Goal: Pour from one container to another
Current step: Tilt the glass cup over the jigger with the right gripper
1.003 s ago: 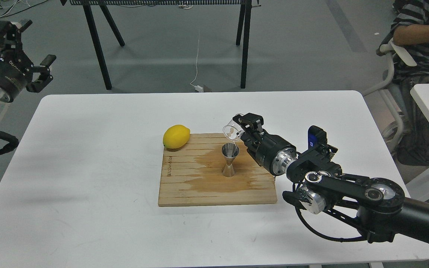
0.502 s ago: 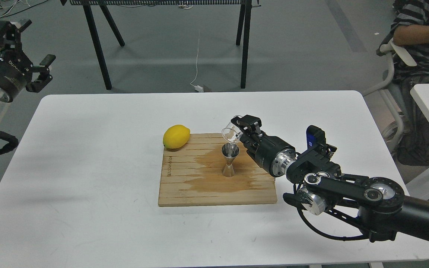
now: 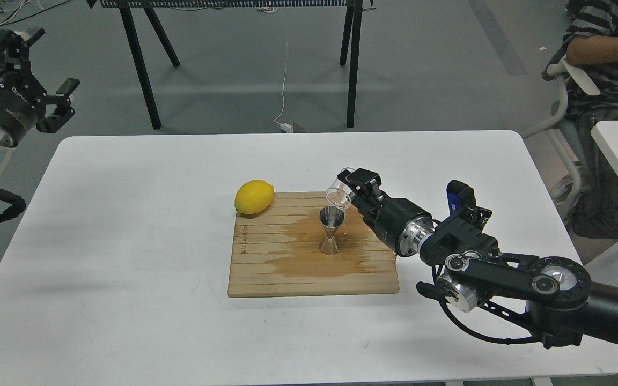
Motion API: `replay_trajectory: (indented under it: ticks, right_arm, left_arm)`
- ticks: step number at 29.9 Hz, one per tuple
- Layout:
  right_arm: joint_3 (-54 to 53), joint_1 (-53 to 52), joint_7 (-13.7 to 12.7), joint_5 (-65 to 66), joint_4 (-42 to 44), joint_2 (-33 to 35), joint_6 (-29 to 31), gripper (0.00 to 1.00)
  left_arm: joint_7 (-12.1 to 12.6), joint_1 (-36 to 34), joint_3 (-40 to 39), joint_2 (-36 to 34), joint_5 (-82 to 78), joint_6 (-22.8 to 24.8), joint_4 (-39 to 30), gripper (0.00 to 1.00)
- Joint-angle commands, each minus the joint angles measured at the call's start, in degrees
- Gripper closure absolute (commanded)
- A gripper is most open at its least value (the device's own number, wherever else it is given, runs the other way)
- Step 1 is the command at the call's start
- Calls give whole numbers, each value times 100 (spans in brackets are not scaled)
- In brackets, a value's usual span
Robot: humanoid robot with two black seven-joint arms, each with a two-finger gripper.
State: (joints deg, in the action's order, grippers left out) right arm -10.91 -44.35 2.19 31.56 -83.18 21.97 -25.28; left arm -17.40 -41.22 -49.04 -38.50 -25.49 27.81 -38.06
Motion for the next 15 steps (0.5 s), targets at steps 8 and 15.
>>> replay_trajectory:
  ticks: [8, 15]
  right_arm:
    - [19, -12, 71, 16, -5, -17, 6, 86]
    - [19, -3, 107, 25, -5, -61, 15, 86]
  left_arm:
    - [0, 0, -1, -35, 9, 5, 0, 1]
    - [0, 0, -1, -61, 9, 5, 0, 1]
